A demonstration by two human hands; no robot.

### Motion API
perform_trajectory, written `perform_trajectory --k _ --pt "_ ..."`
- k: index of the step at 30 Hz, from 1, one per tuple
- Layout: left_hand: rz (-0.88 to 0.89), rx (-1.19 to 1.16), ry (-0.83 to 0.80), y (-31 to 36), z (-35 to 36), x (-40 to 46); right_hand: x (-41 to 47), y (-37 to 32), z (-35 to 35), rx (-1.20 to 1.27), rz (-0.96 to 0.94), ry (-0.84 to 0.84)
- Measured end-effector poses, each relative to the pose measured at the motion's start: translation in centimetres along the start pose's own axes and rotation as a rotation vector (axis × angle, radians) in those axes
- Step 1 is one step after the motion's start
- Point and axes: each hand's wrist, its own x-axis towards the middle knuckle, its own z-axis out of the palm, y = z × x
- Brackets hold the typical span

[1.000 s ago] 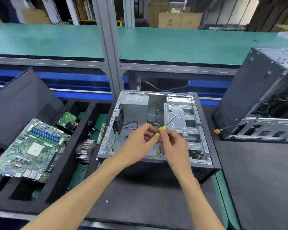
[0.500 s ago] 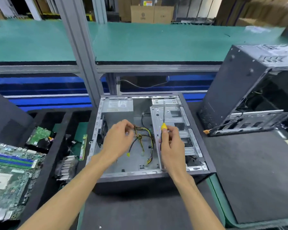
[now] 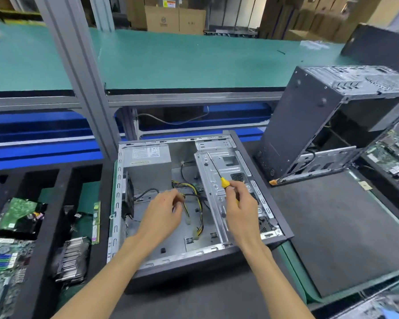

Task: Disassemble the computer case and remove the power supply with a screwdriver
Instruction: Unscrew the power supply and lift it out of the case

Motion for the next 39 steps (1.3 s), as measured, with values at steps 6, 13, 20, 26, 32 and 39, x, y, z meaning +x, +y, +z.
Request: perform_trajectory --k 6,13,20,26,32,39 --pt "0.047 0.1 0.237 -0.1 -1.5 0.2 0.8 -0.2 -0.8 -0.106 0.036 0.014" --pt "-0.172 0.312 0.446 -1.9 -5.4 0.3 2.5 0.5 -2.2 -0.562 -0.106 0.111" --pt "-0.537 0.011 0.159 -4.4 -6.3 0.3 2.8 1.6 -1.9 -0.769 0.008 0.062" --pt "-0.57 -0.277 0.172 -5.2 -6.4 0.5 4.0 1.7 -2.6 -0.692 0.042 0.007" --pt "-0.568 -0.277 0.233 -4.4 -5.7 -0.1 4.9 2.0 -3.1 -0.643 0.01 -0.022" --pt "-0.596 -0.293 0.387 -2.5 -2.7 -1.5 7.9 1.9 -4.5 -0.563 -0.078 -0.023"
